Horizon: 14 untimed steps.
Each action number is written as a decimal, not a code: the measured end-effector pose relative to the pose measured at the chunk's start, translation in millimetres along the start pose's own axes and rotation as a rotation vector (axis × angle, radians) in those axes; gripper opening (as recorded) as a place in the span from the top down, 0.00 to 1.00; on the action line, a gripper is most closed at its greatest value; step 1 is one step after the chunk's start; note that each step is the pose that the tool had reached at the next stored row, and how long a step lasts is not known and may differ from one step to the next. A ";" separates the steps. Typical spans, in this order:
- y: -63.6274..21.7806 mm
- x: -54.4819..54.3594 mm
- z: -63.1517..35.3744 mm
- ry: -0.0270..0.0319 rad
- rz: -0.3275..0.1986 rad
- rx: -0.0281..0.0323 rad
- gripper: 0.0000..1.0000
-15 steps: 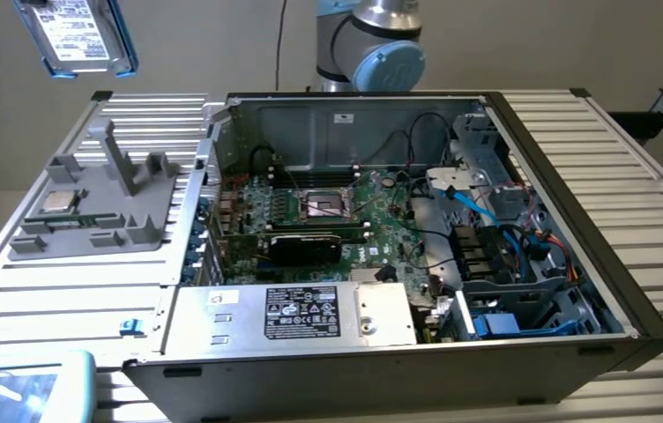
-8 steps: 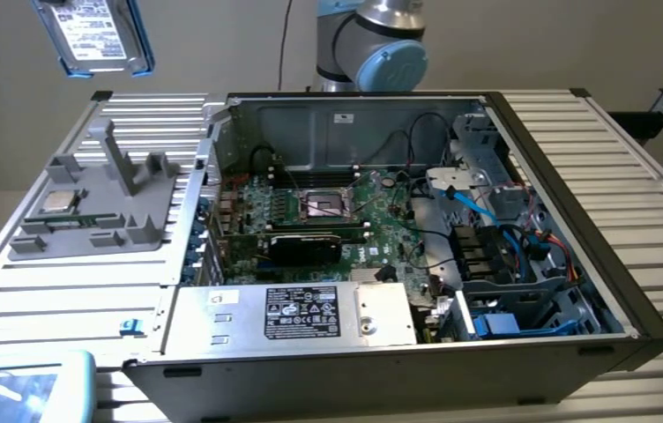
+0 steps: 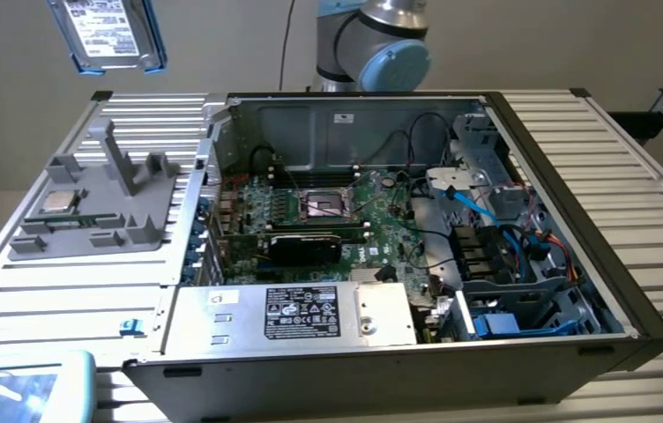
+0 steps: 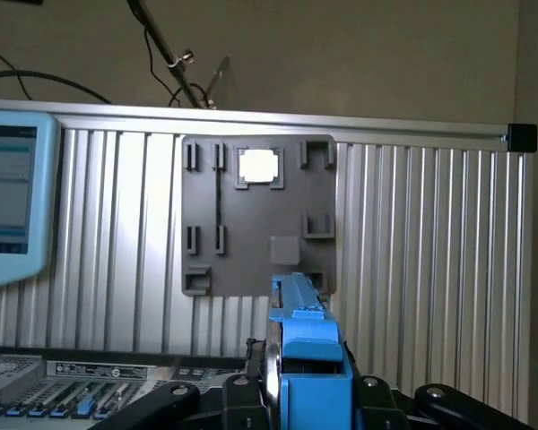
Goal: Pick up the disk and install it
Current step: 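Pick up the disk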
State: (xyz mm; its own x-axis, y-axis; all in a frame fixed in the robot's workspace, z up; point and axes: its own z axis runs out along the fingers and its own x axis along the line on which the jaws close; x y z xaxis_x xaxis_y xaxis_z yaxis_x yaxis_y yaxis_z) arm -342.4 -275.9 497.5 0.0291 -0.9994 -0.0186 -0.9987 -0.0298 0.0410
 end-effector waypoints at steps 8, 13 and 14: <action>-22.9 9.4 -10.2 0.0001 0.000 -0.0002 0.63; -37.5 15.9 -15.3 0.0001 0.000 -0.0002 0.63; -39.5 17.5 -15.7 0.0001 0.000 -0.0002 0.63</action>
State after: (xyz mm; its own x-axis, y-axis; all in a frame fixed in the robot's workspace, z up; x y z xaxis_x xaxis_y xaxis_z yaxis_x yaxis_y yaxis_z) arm -301.7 -292.5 511.3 0.0291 -0.9994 -0.0186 -0.9987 -0.0298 0.0412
